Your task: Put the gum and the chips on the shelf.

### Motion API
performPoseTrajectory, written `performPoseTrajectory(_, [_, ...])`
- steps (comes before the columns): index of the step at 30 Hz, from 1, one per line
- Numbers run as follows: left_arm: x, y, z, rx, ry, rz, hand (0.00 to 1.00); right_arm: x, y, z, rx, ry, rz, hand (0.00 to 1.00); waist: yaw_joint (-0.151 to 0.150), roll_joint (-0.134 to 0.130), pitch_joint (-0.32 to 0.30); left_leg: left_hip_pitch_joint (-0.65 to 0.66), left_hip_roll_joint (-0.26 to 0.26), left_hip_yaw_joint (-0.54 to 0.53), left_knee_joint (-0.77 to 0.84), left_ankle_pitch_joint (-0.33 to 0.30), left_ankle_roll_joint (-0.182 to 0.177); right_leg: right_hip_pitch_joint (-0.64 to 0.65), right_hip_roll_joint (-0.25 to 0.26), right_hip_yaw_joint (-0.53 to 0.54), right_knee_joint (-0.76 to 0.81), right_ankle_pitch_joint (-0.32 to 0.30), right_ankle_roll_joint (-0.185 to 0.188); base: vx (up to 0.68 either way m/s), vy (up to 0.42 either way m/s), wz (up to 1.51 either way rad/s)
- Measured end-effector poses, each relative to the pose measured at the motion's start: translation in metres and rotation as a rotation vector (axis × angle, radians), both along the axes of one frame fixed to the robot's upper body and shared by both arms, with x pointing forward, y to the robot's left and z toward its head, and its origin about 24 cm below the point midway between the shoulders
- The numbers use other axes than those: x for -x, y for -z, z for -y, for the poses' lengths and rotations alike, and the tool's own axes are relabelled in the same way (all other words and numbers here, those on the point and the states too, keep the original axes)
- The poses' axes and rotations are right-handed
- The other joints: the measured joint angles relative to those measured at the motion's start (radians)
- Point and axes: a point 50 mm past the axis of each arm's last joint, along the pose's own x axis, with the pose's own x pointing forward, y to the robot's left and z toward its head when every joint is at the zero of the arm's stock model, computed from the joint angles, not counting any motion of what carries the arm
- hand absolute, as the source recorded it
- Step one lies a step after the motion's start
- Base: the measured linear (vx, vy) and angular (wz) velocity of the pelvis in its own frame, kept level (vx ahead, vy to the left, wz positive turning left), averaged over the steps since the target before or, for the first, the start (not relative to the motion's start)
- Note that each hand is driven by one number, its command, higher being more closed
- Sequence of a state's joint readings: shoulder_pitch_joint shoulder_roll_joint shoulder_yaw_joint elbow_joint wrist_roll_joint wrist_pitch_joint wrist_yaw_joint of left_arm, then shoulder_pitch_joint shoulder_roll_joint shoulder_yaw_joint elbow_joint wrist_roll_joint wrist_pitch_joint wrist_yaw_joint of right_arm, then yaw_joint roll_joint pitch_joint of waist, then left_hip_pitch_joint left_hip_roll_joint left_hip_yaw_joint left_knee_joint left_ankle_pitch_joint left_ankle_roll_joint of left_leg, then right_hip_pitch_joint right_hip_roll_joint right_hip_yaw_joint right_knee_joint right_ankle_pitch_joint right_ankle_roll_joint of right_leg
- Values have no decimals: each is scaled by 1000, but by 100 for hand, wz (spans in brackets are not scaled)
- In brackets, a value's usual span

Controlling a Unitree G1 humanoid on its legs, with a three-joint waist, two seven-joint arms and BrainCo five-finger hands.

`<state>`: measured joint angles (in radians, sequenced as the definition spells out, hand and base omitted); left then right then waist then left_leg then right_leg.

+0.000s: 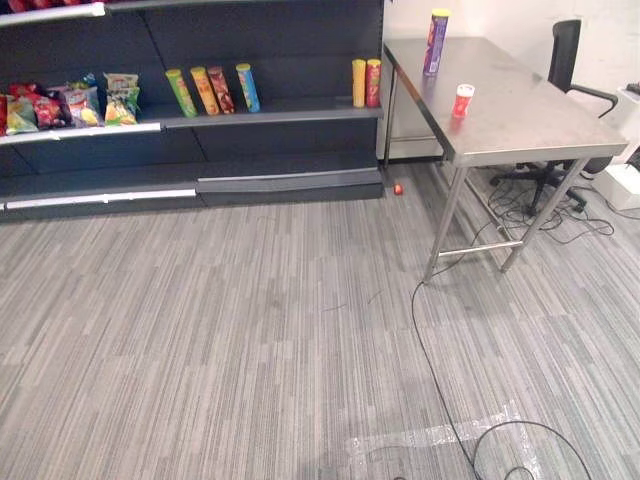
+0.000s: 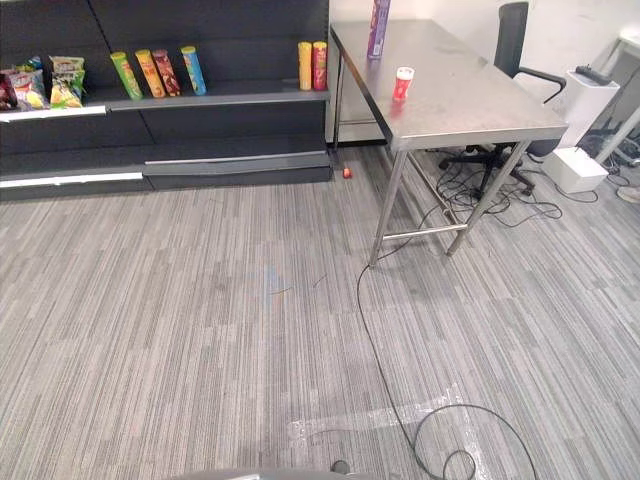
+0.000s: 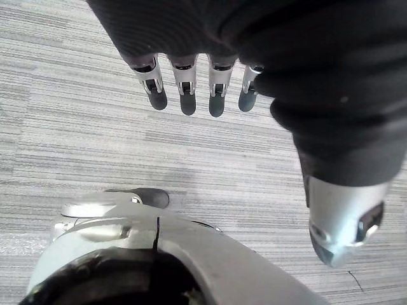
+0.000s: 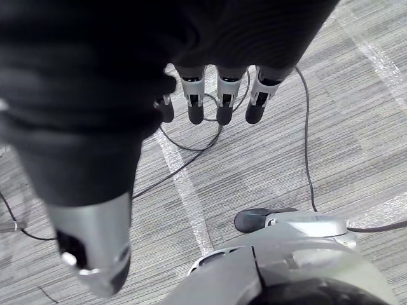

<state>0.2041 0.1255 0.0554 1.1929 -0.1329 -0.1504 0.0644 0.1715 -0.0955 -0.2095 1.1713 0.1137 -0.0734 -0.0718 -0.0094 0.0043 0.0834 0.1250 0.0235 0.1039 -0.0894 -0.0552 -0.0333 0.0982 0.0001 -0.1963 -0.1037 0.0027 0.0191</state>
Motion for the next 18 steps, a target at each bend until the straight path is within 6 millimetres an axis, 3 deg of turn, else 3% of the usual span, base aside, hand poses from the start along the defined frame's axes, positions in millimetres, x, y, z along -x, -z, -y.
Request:
performPoseTrajectory(7, [-7,-1,-1,-19,50,9,0,-9,0,-1,5,-22,4,0,6,-5,17,14,-4,-3,0,-4,-6,21,-7,-19,0,-6,26,7,11,6])
performPoseTrajectory(18, [-9,-1,-1,-18,47,16,0,-12,0,0,9,-12,13,0,10,-8,36,15,-6,-8,-3,1,1,21,-10,-30,-1,-17,33,-98,-17,2])
